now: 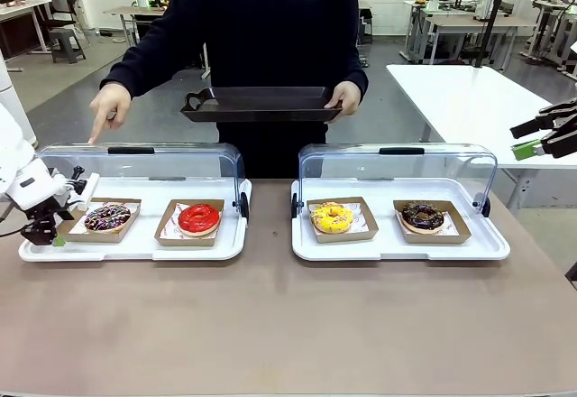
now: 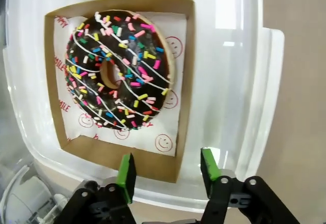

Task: Provide the desired donut to the person.
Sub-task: Pick up and lift the Paper togo box containing the Donut pointed at by the person.

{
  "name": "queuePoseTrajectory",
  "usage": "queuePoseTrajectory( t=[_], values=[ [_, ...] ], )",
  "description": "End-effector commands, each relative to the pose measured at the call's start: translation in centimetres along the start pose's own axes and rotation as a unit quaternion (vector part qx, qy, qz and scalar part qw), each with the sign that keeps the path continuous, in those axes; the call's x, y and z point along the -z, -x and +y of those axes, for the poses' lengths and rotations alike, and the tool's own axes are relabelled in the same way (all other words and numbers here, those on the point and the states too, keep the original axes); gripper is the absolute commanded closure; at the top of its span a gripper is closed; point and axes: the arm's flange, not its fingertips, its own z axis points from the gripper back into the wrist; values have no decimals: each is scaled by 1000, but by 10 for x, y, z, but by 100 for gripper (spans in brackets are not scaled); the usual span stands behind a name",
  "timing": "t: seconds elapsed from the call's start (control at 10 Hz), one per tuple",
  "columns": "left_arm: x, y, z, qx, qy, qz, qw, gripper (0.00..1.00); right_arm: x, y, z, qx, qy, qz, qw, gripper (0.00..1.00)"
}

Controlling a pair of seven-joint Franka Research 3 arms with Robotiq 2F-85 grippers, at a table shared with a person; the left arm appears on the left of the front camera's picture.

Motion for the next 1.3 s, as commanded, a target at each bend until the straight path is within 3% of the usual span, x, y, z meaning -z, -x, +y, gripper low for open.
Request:
queuePoseTrajectory(
  t=[0.0, 0.7, 1.0, 1.2],
  values=[
    [-8, -5, -4, -2, 19, 15, 1000, 100, 1, 1, 1, 0, -5, 1, 1000, 0],
    [-11, -5, -11, 5, 42, 3, 999, 100, 1, 1, 1, 0, -5, 1, 1000, 0],
    [-27, -2, -21, 0, 7, -34, 999, 100, 1, 1, 1, 0, -5, 1, 1000, 0],
    [-48, 3, -38, 3, -11, -31, 999, 100, 1, 1, 1, 0, -5, 1, 1000, 0]
  ],
)
